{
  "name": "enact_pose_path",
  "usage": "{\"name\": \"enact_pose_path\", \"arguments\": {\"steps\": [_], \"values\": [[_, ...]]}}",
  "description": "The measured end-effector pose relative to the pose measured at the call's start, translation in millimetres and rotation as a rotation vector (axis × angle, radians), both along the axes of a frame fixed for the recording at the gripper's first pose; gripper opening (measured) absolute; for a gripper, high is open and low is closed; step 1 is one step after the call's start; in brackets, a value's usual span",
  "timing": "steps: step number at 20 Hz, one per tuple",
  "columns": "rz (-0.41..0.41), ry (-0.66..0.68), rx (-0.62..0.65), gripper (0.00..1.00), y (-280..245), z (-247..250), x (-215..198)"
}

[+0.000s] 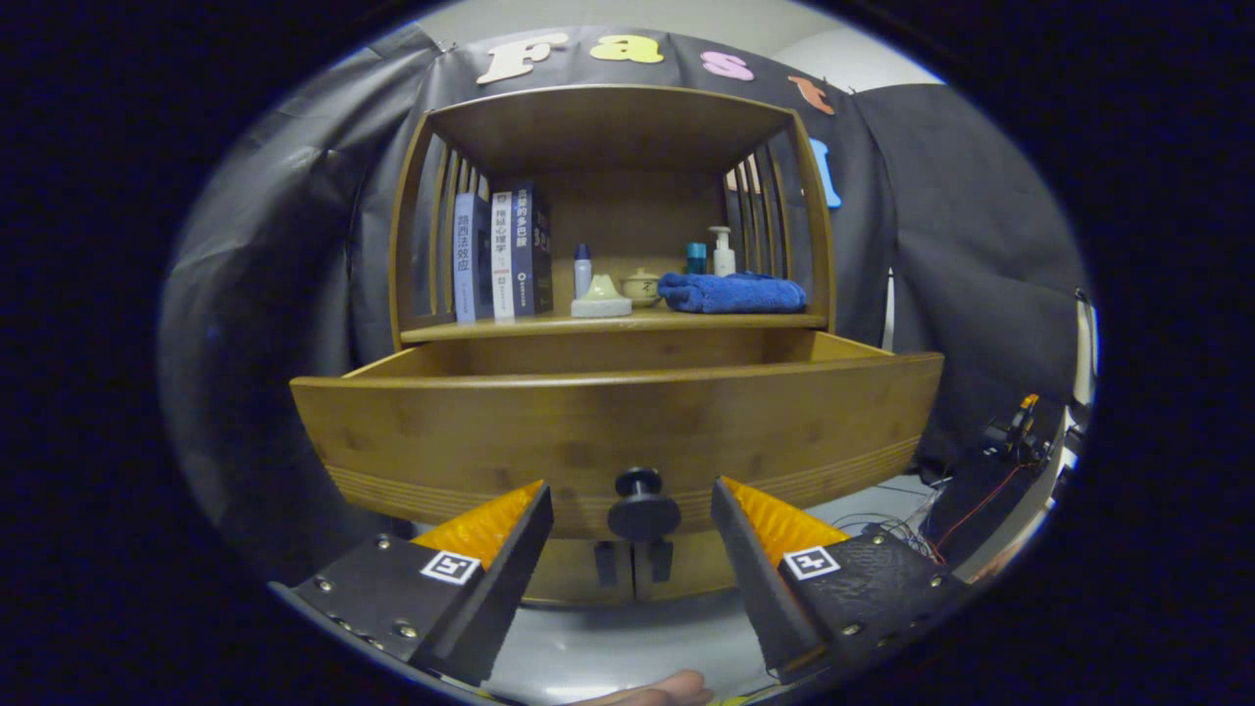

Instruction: Pull open the drawer, take out the items inside it, and place them on the countertop above the cabinet.

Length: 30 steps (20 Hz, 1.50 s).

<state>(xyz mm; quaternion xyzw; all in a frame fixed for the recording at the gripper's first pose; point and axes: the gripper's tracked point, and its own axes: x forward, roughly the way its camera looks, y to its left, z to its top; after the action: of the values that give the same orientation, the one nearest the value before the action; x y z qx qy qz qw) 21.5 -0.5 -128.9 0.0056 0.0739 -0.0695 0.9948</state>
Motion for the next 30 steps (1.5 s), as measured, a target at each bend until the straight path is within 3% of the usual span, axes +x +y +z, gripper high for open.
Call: {"name": "enact_pose_path", "arguments": {"steps": [3,6,30], "values": [[0.044,0.02,0.006,0.97,11,-6,20],[0.043,0.024,-0.068,0.98,15,-4,26],[0.072,-0.019,-0.029,1.0,8,2,132]]}}
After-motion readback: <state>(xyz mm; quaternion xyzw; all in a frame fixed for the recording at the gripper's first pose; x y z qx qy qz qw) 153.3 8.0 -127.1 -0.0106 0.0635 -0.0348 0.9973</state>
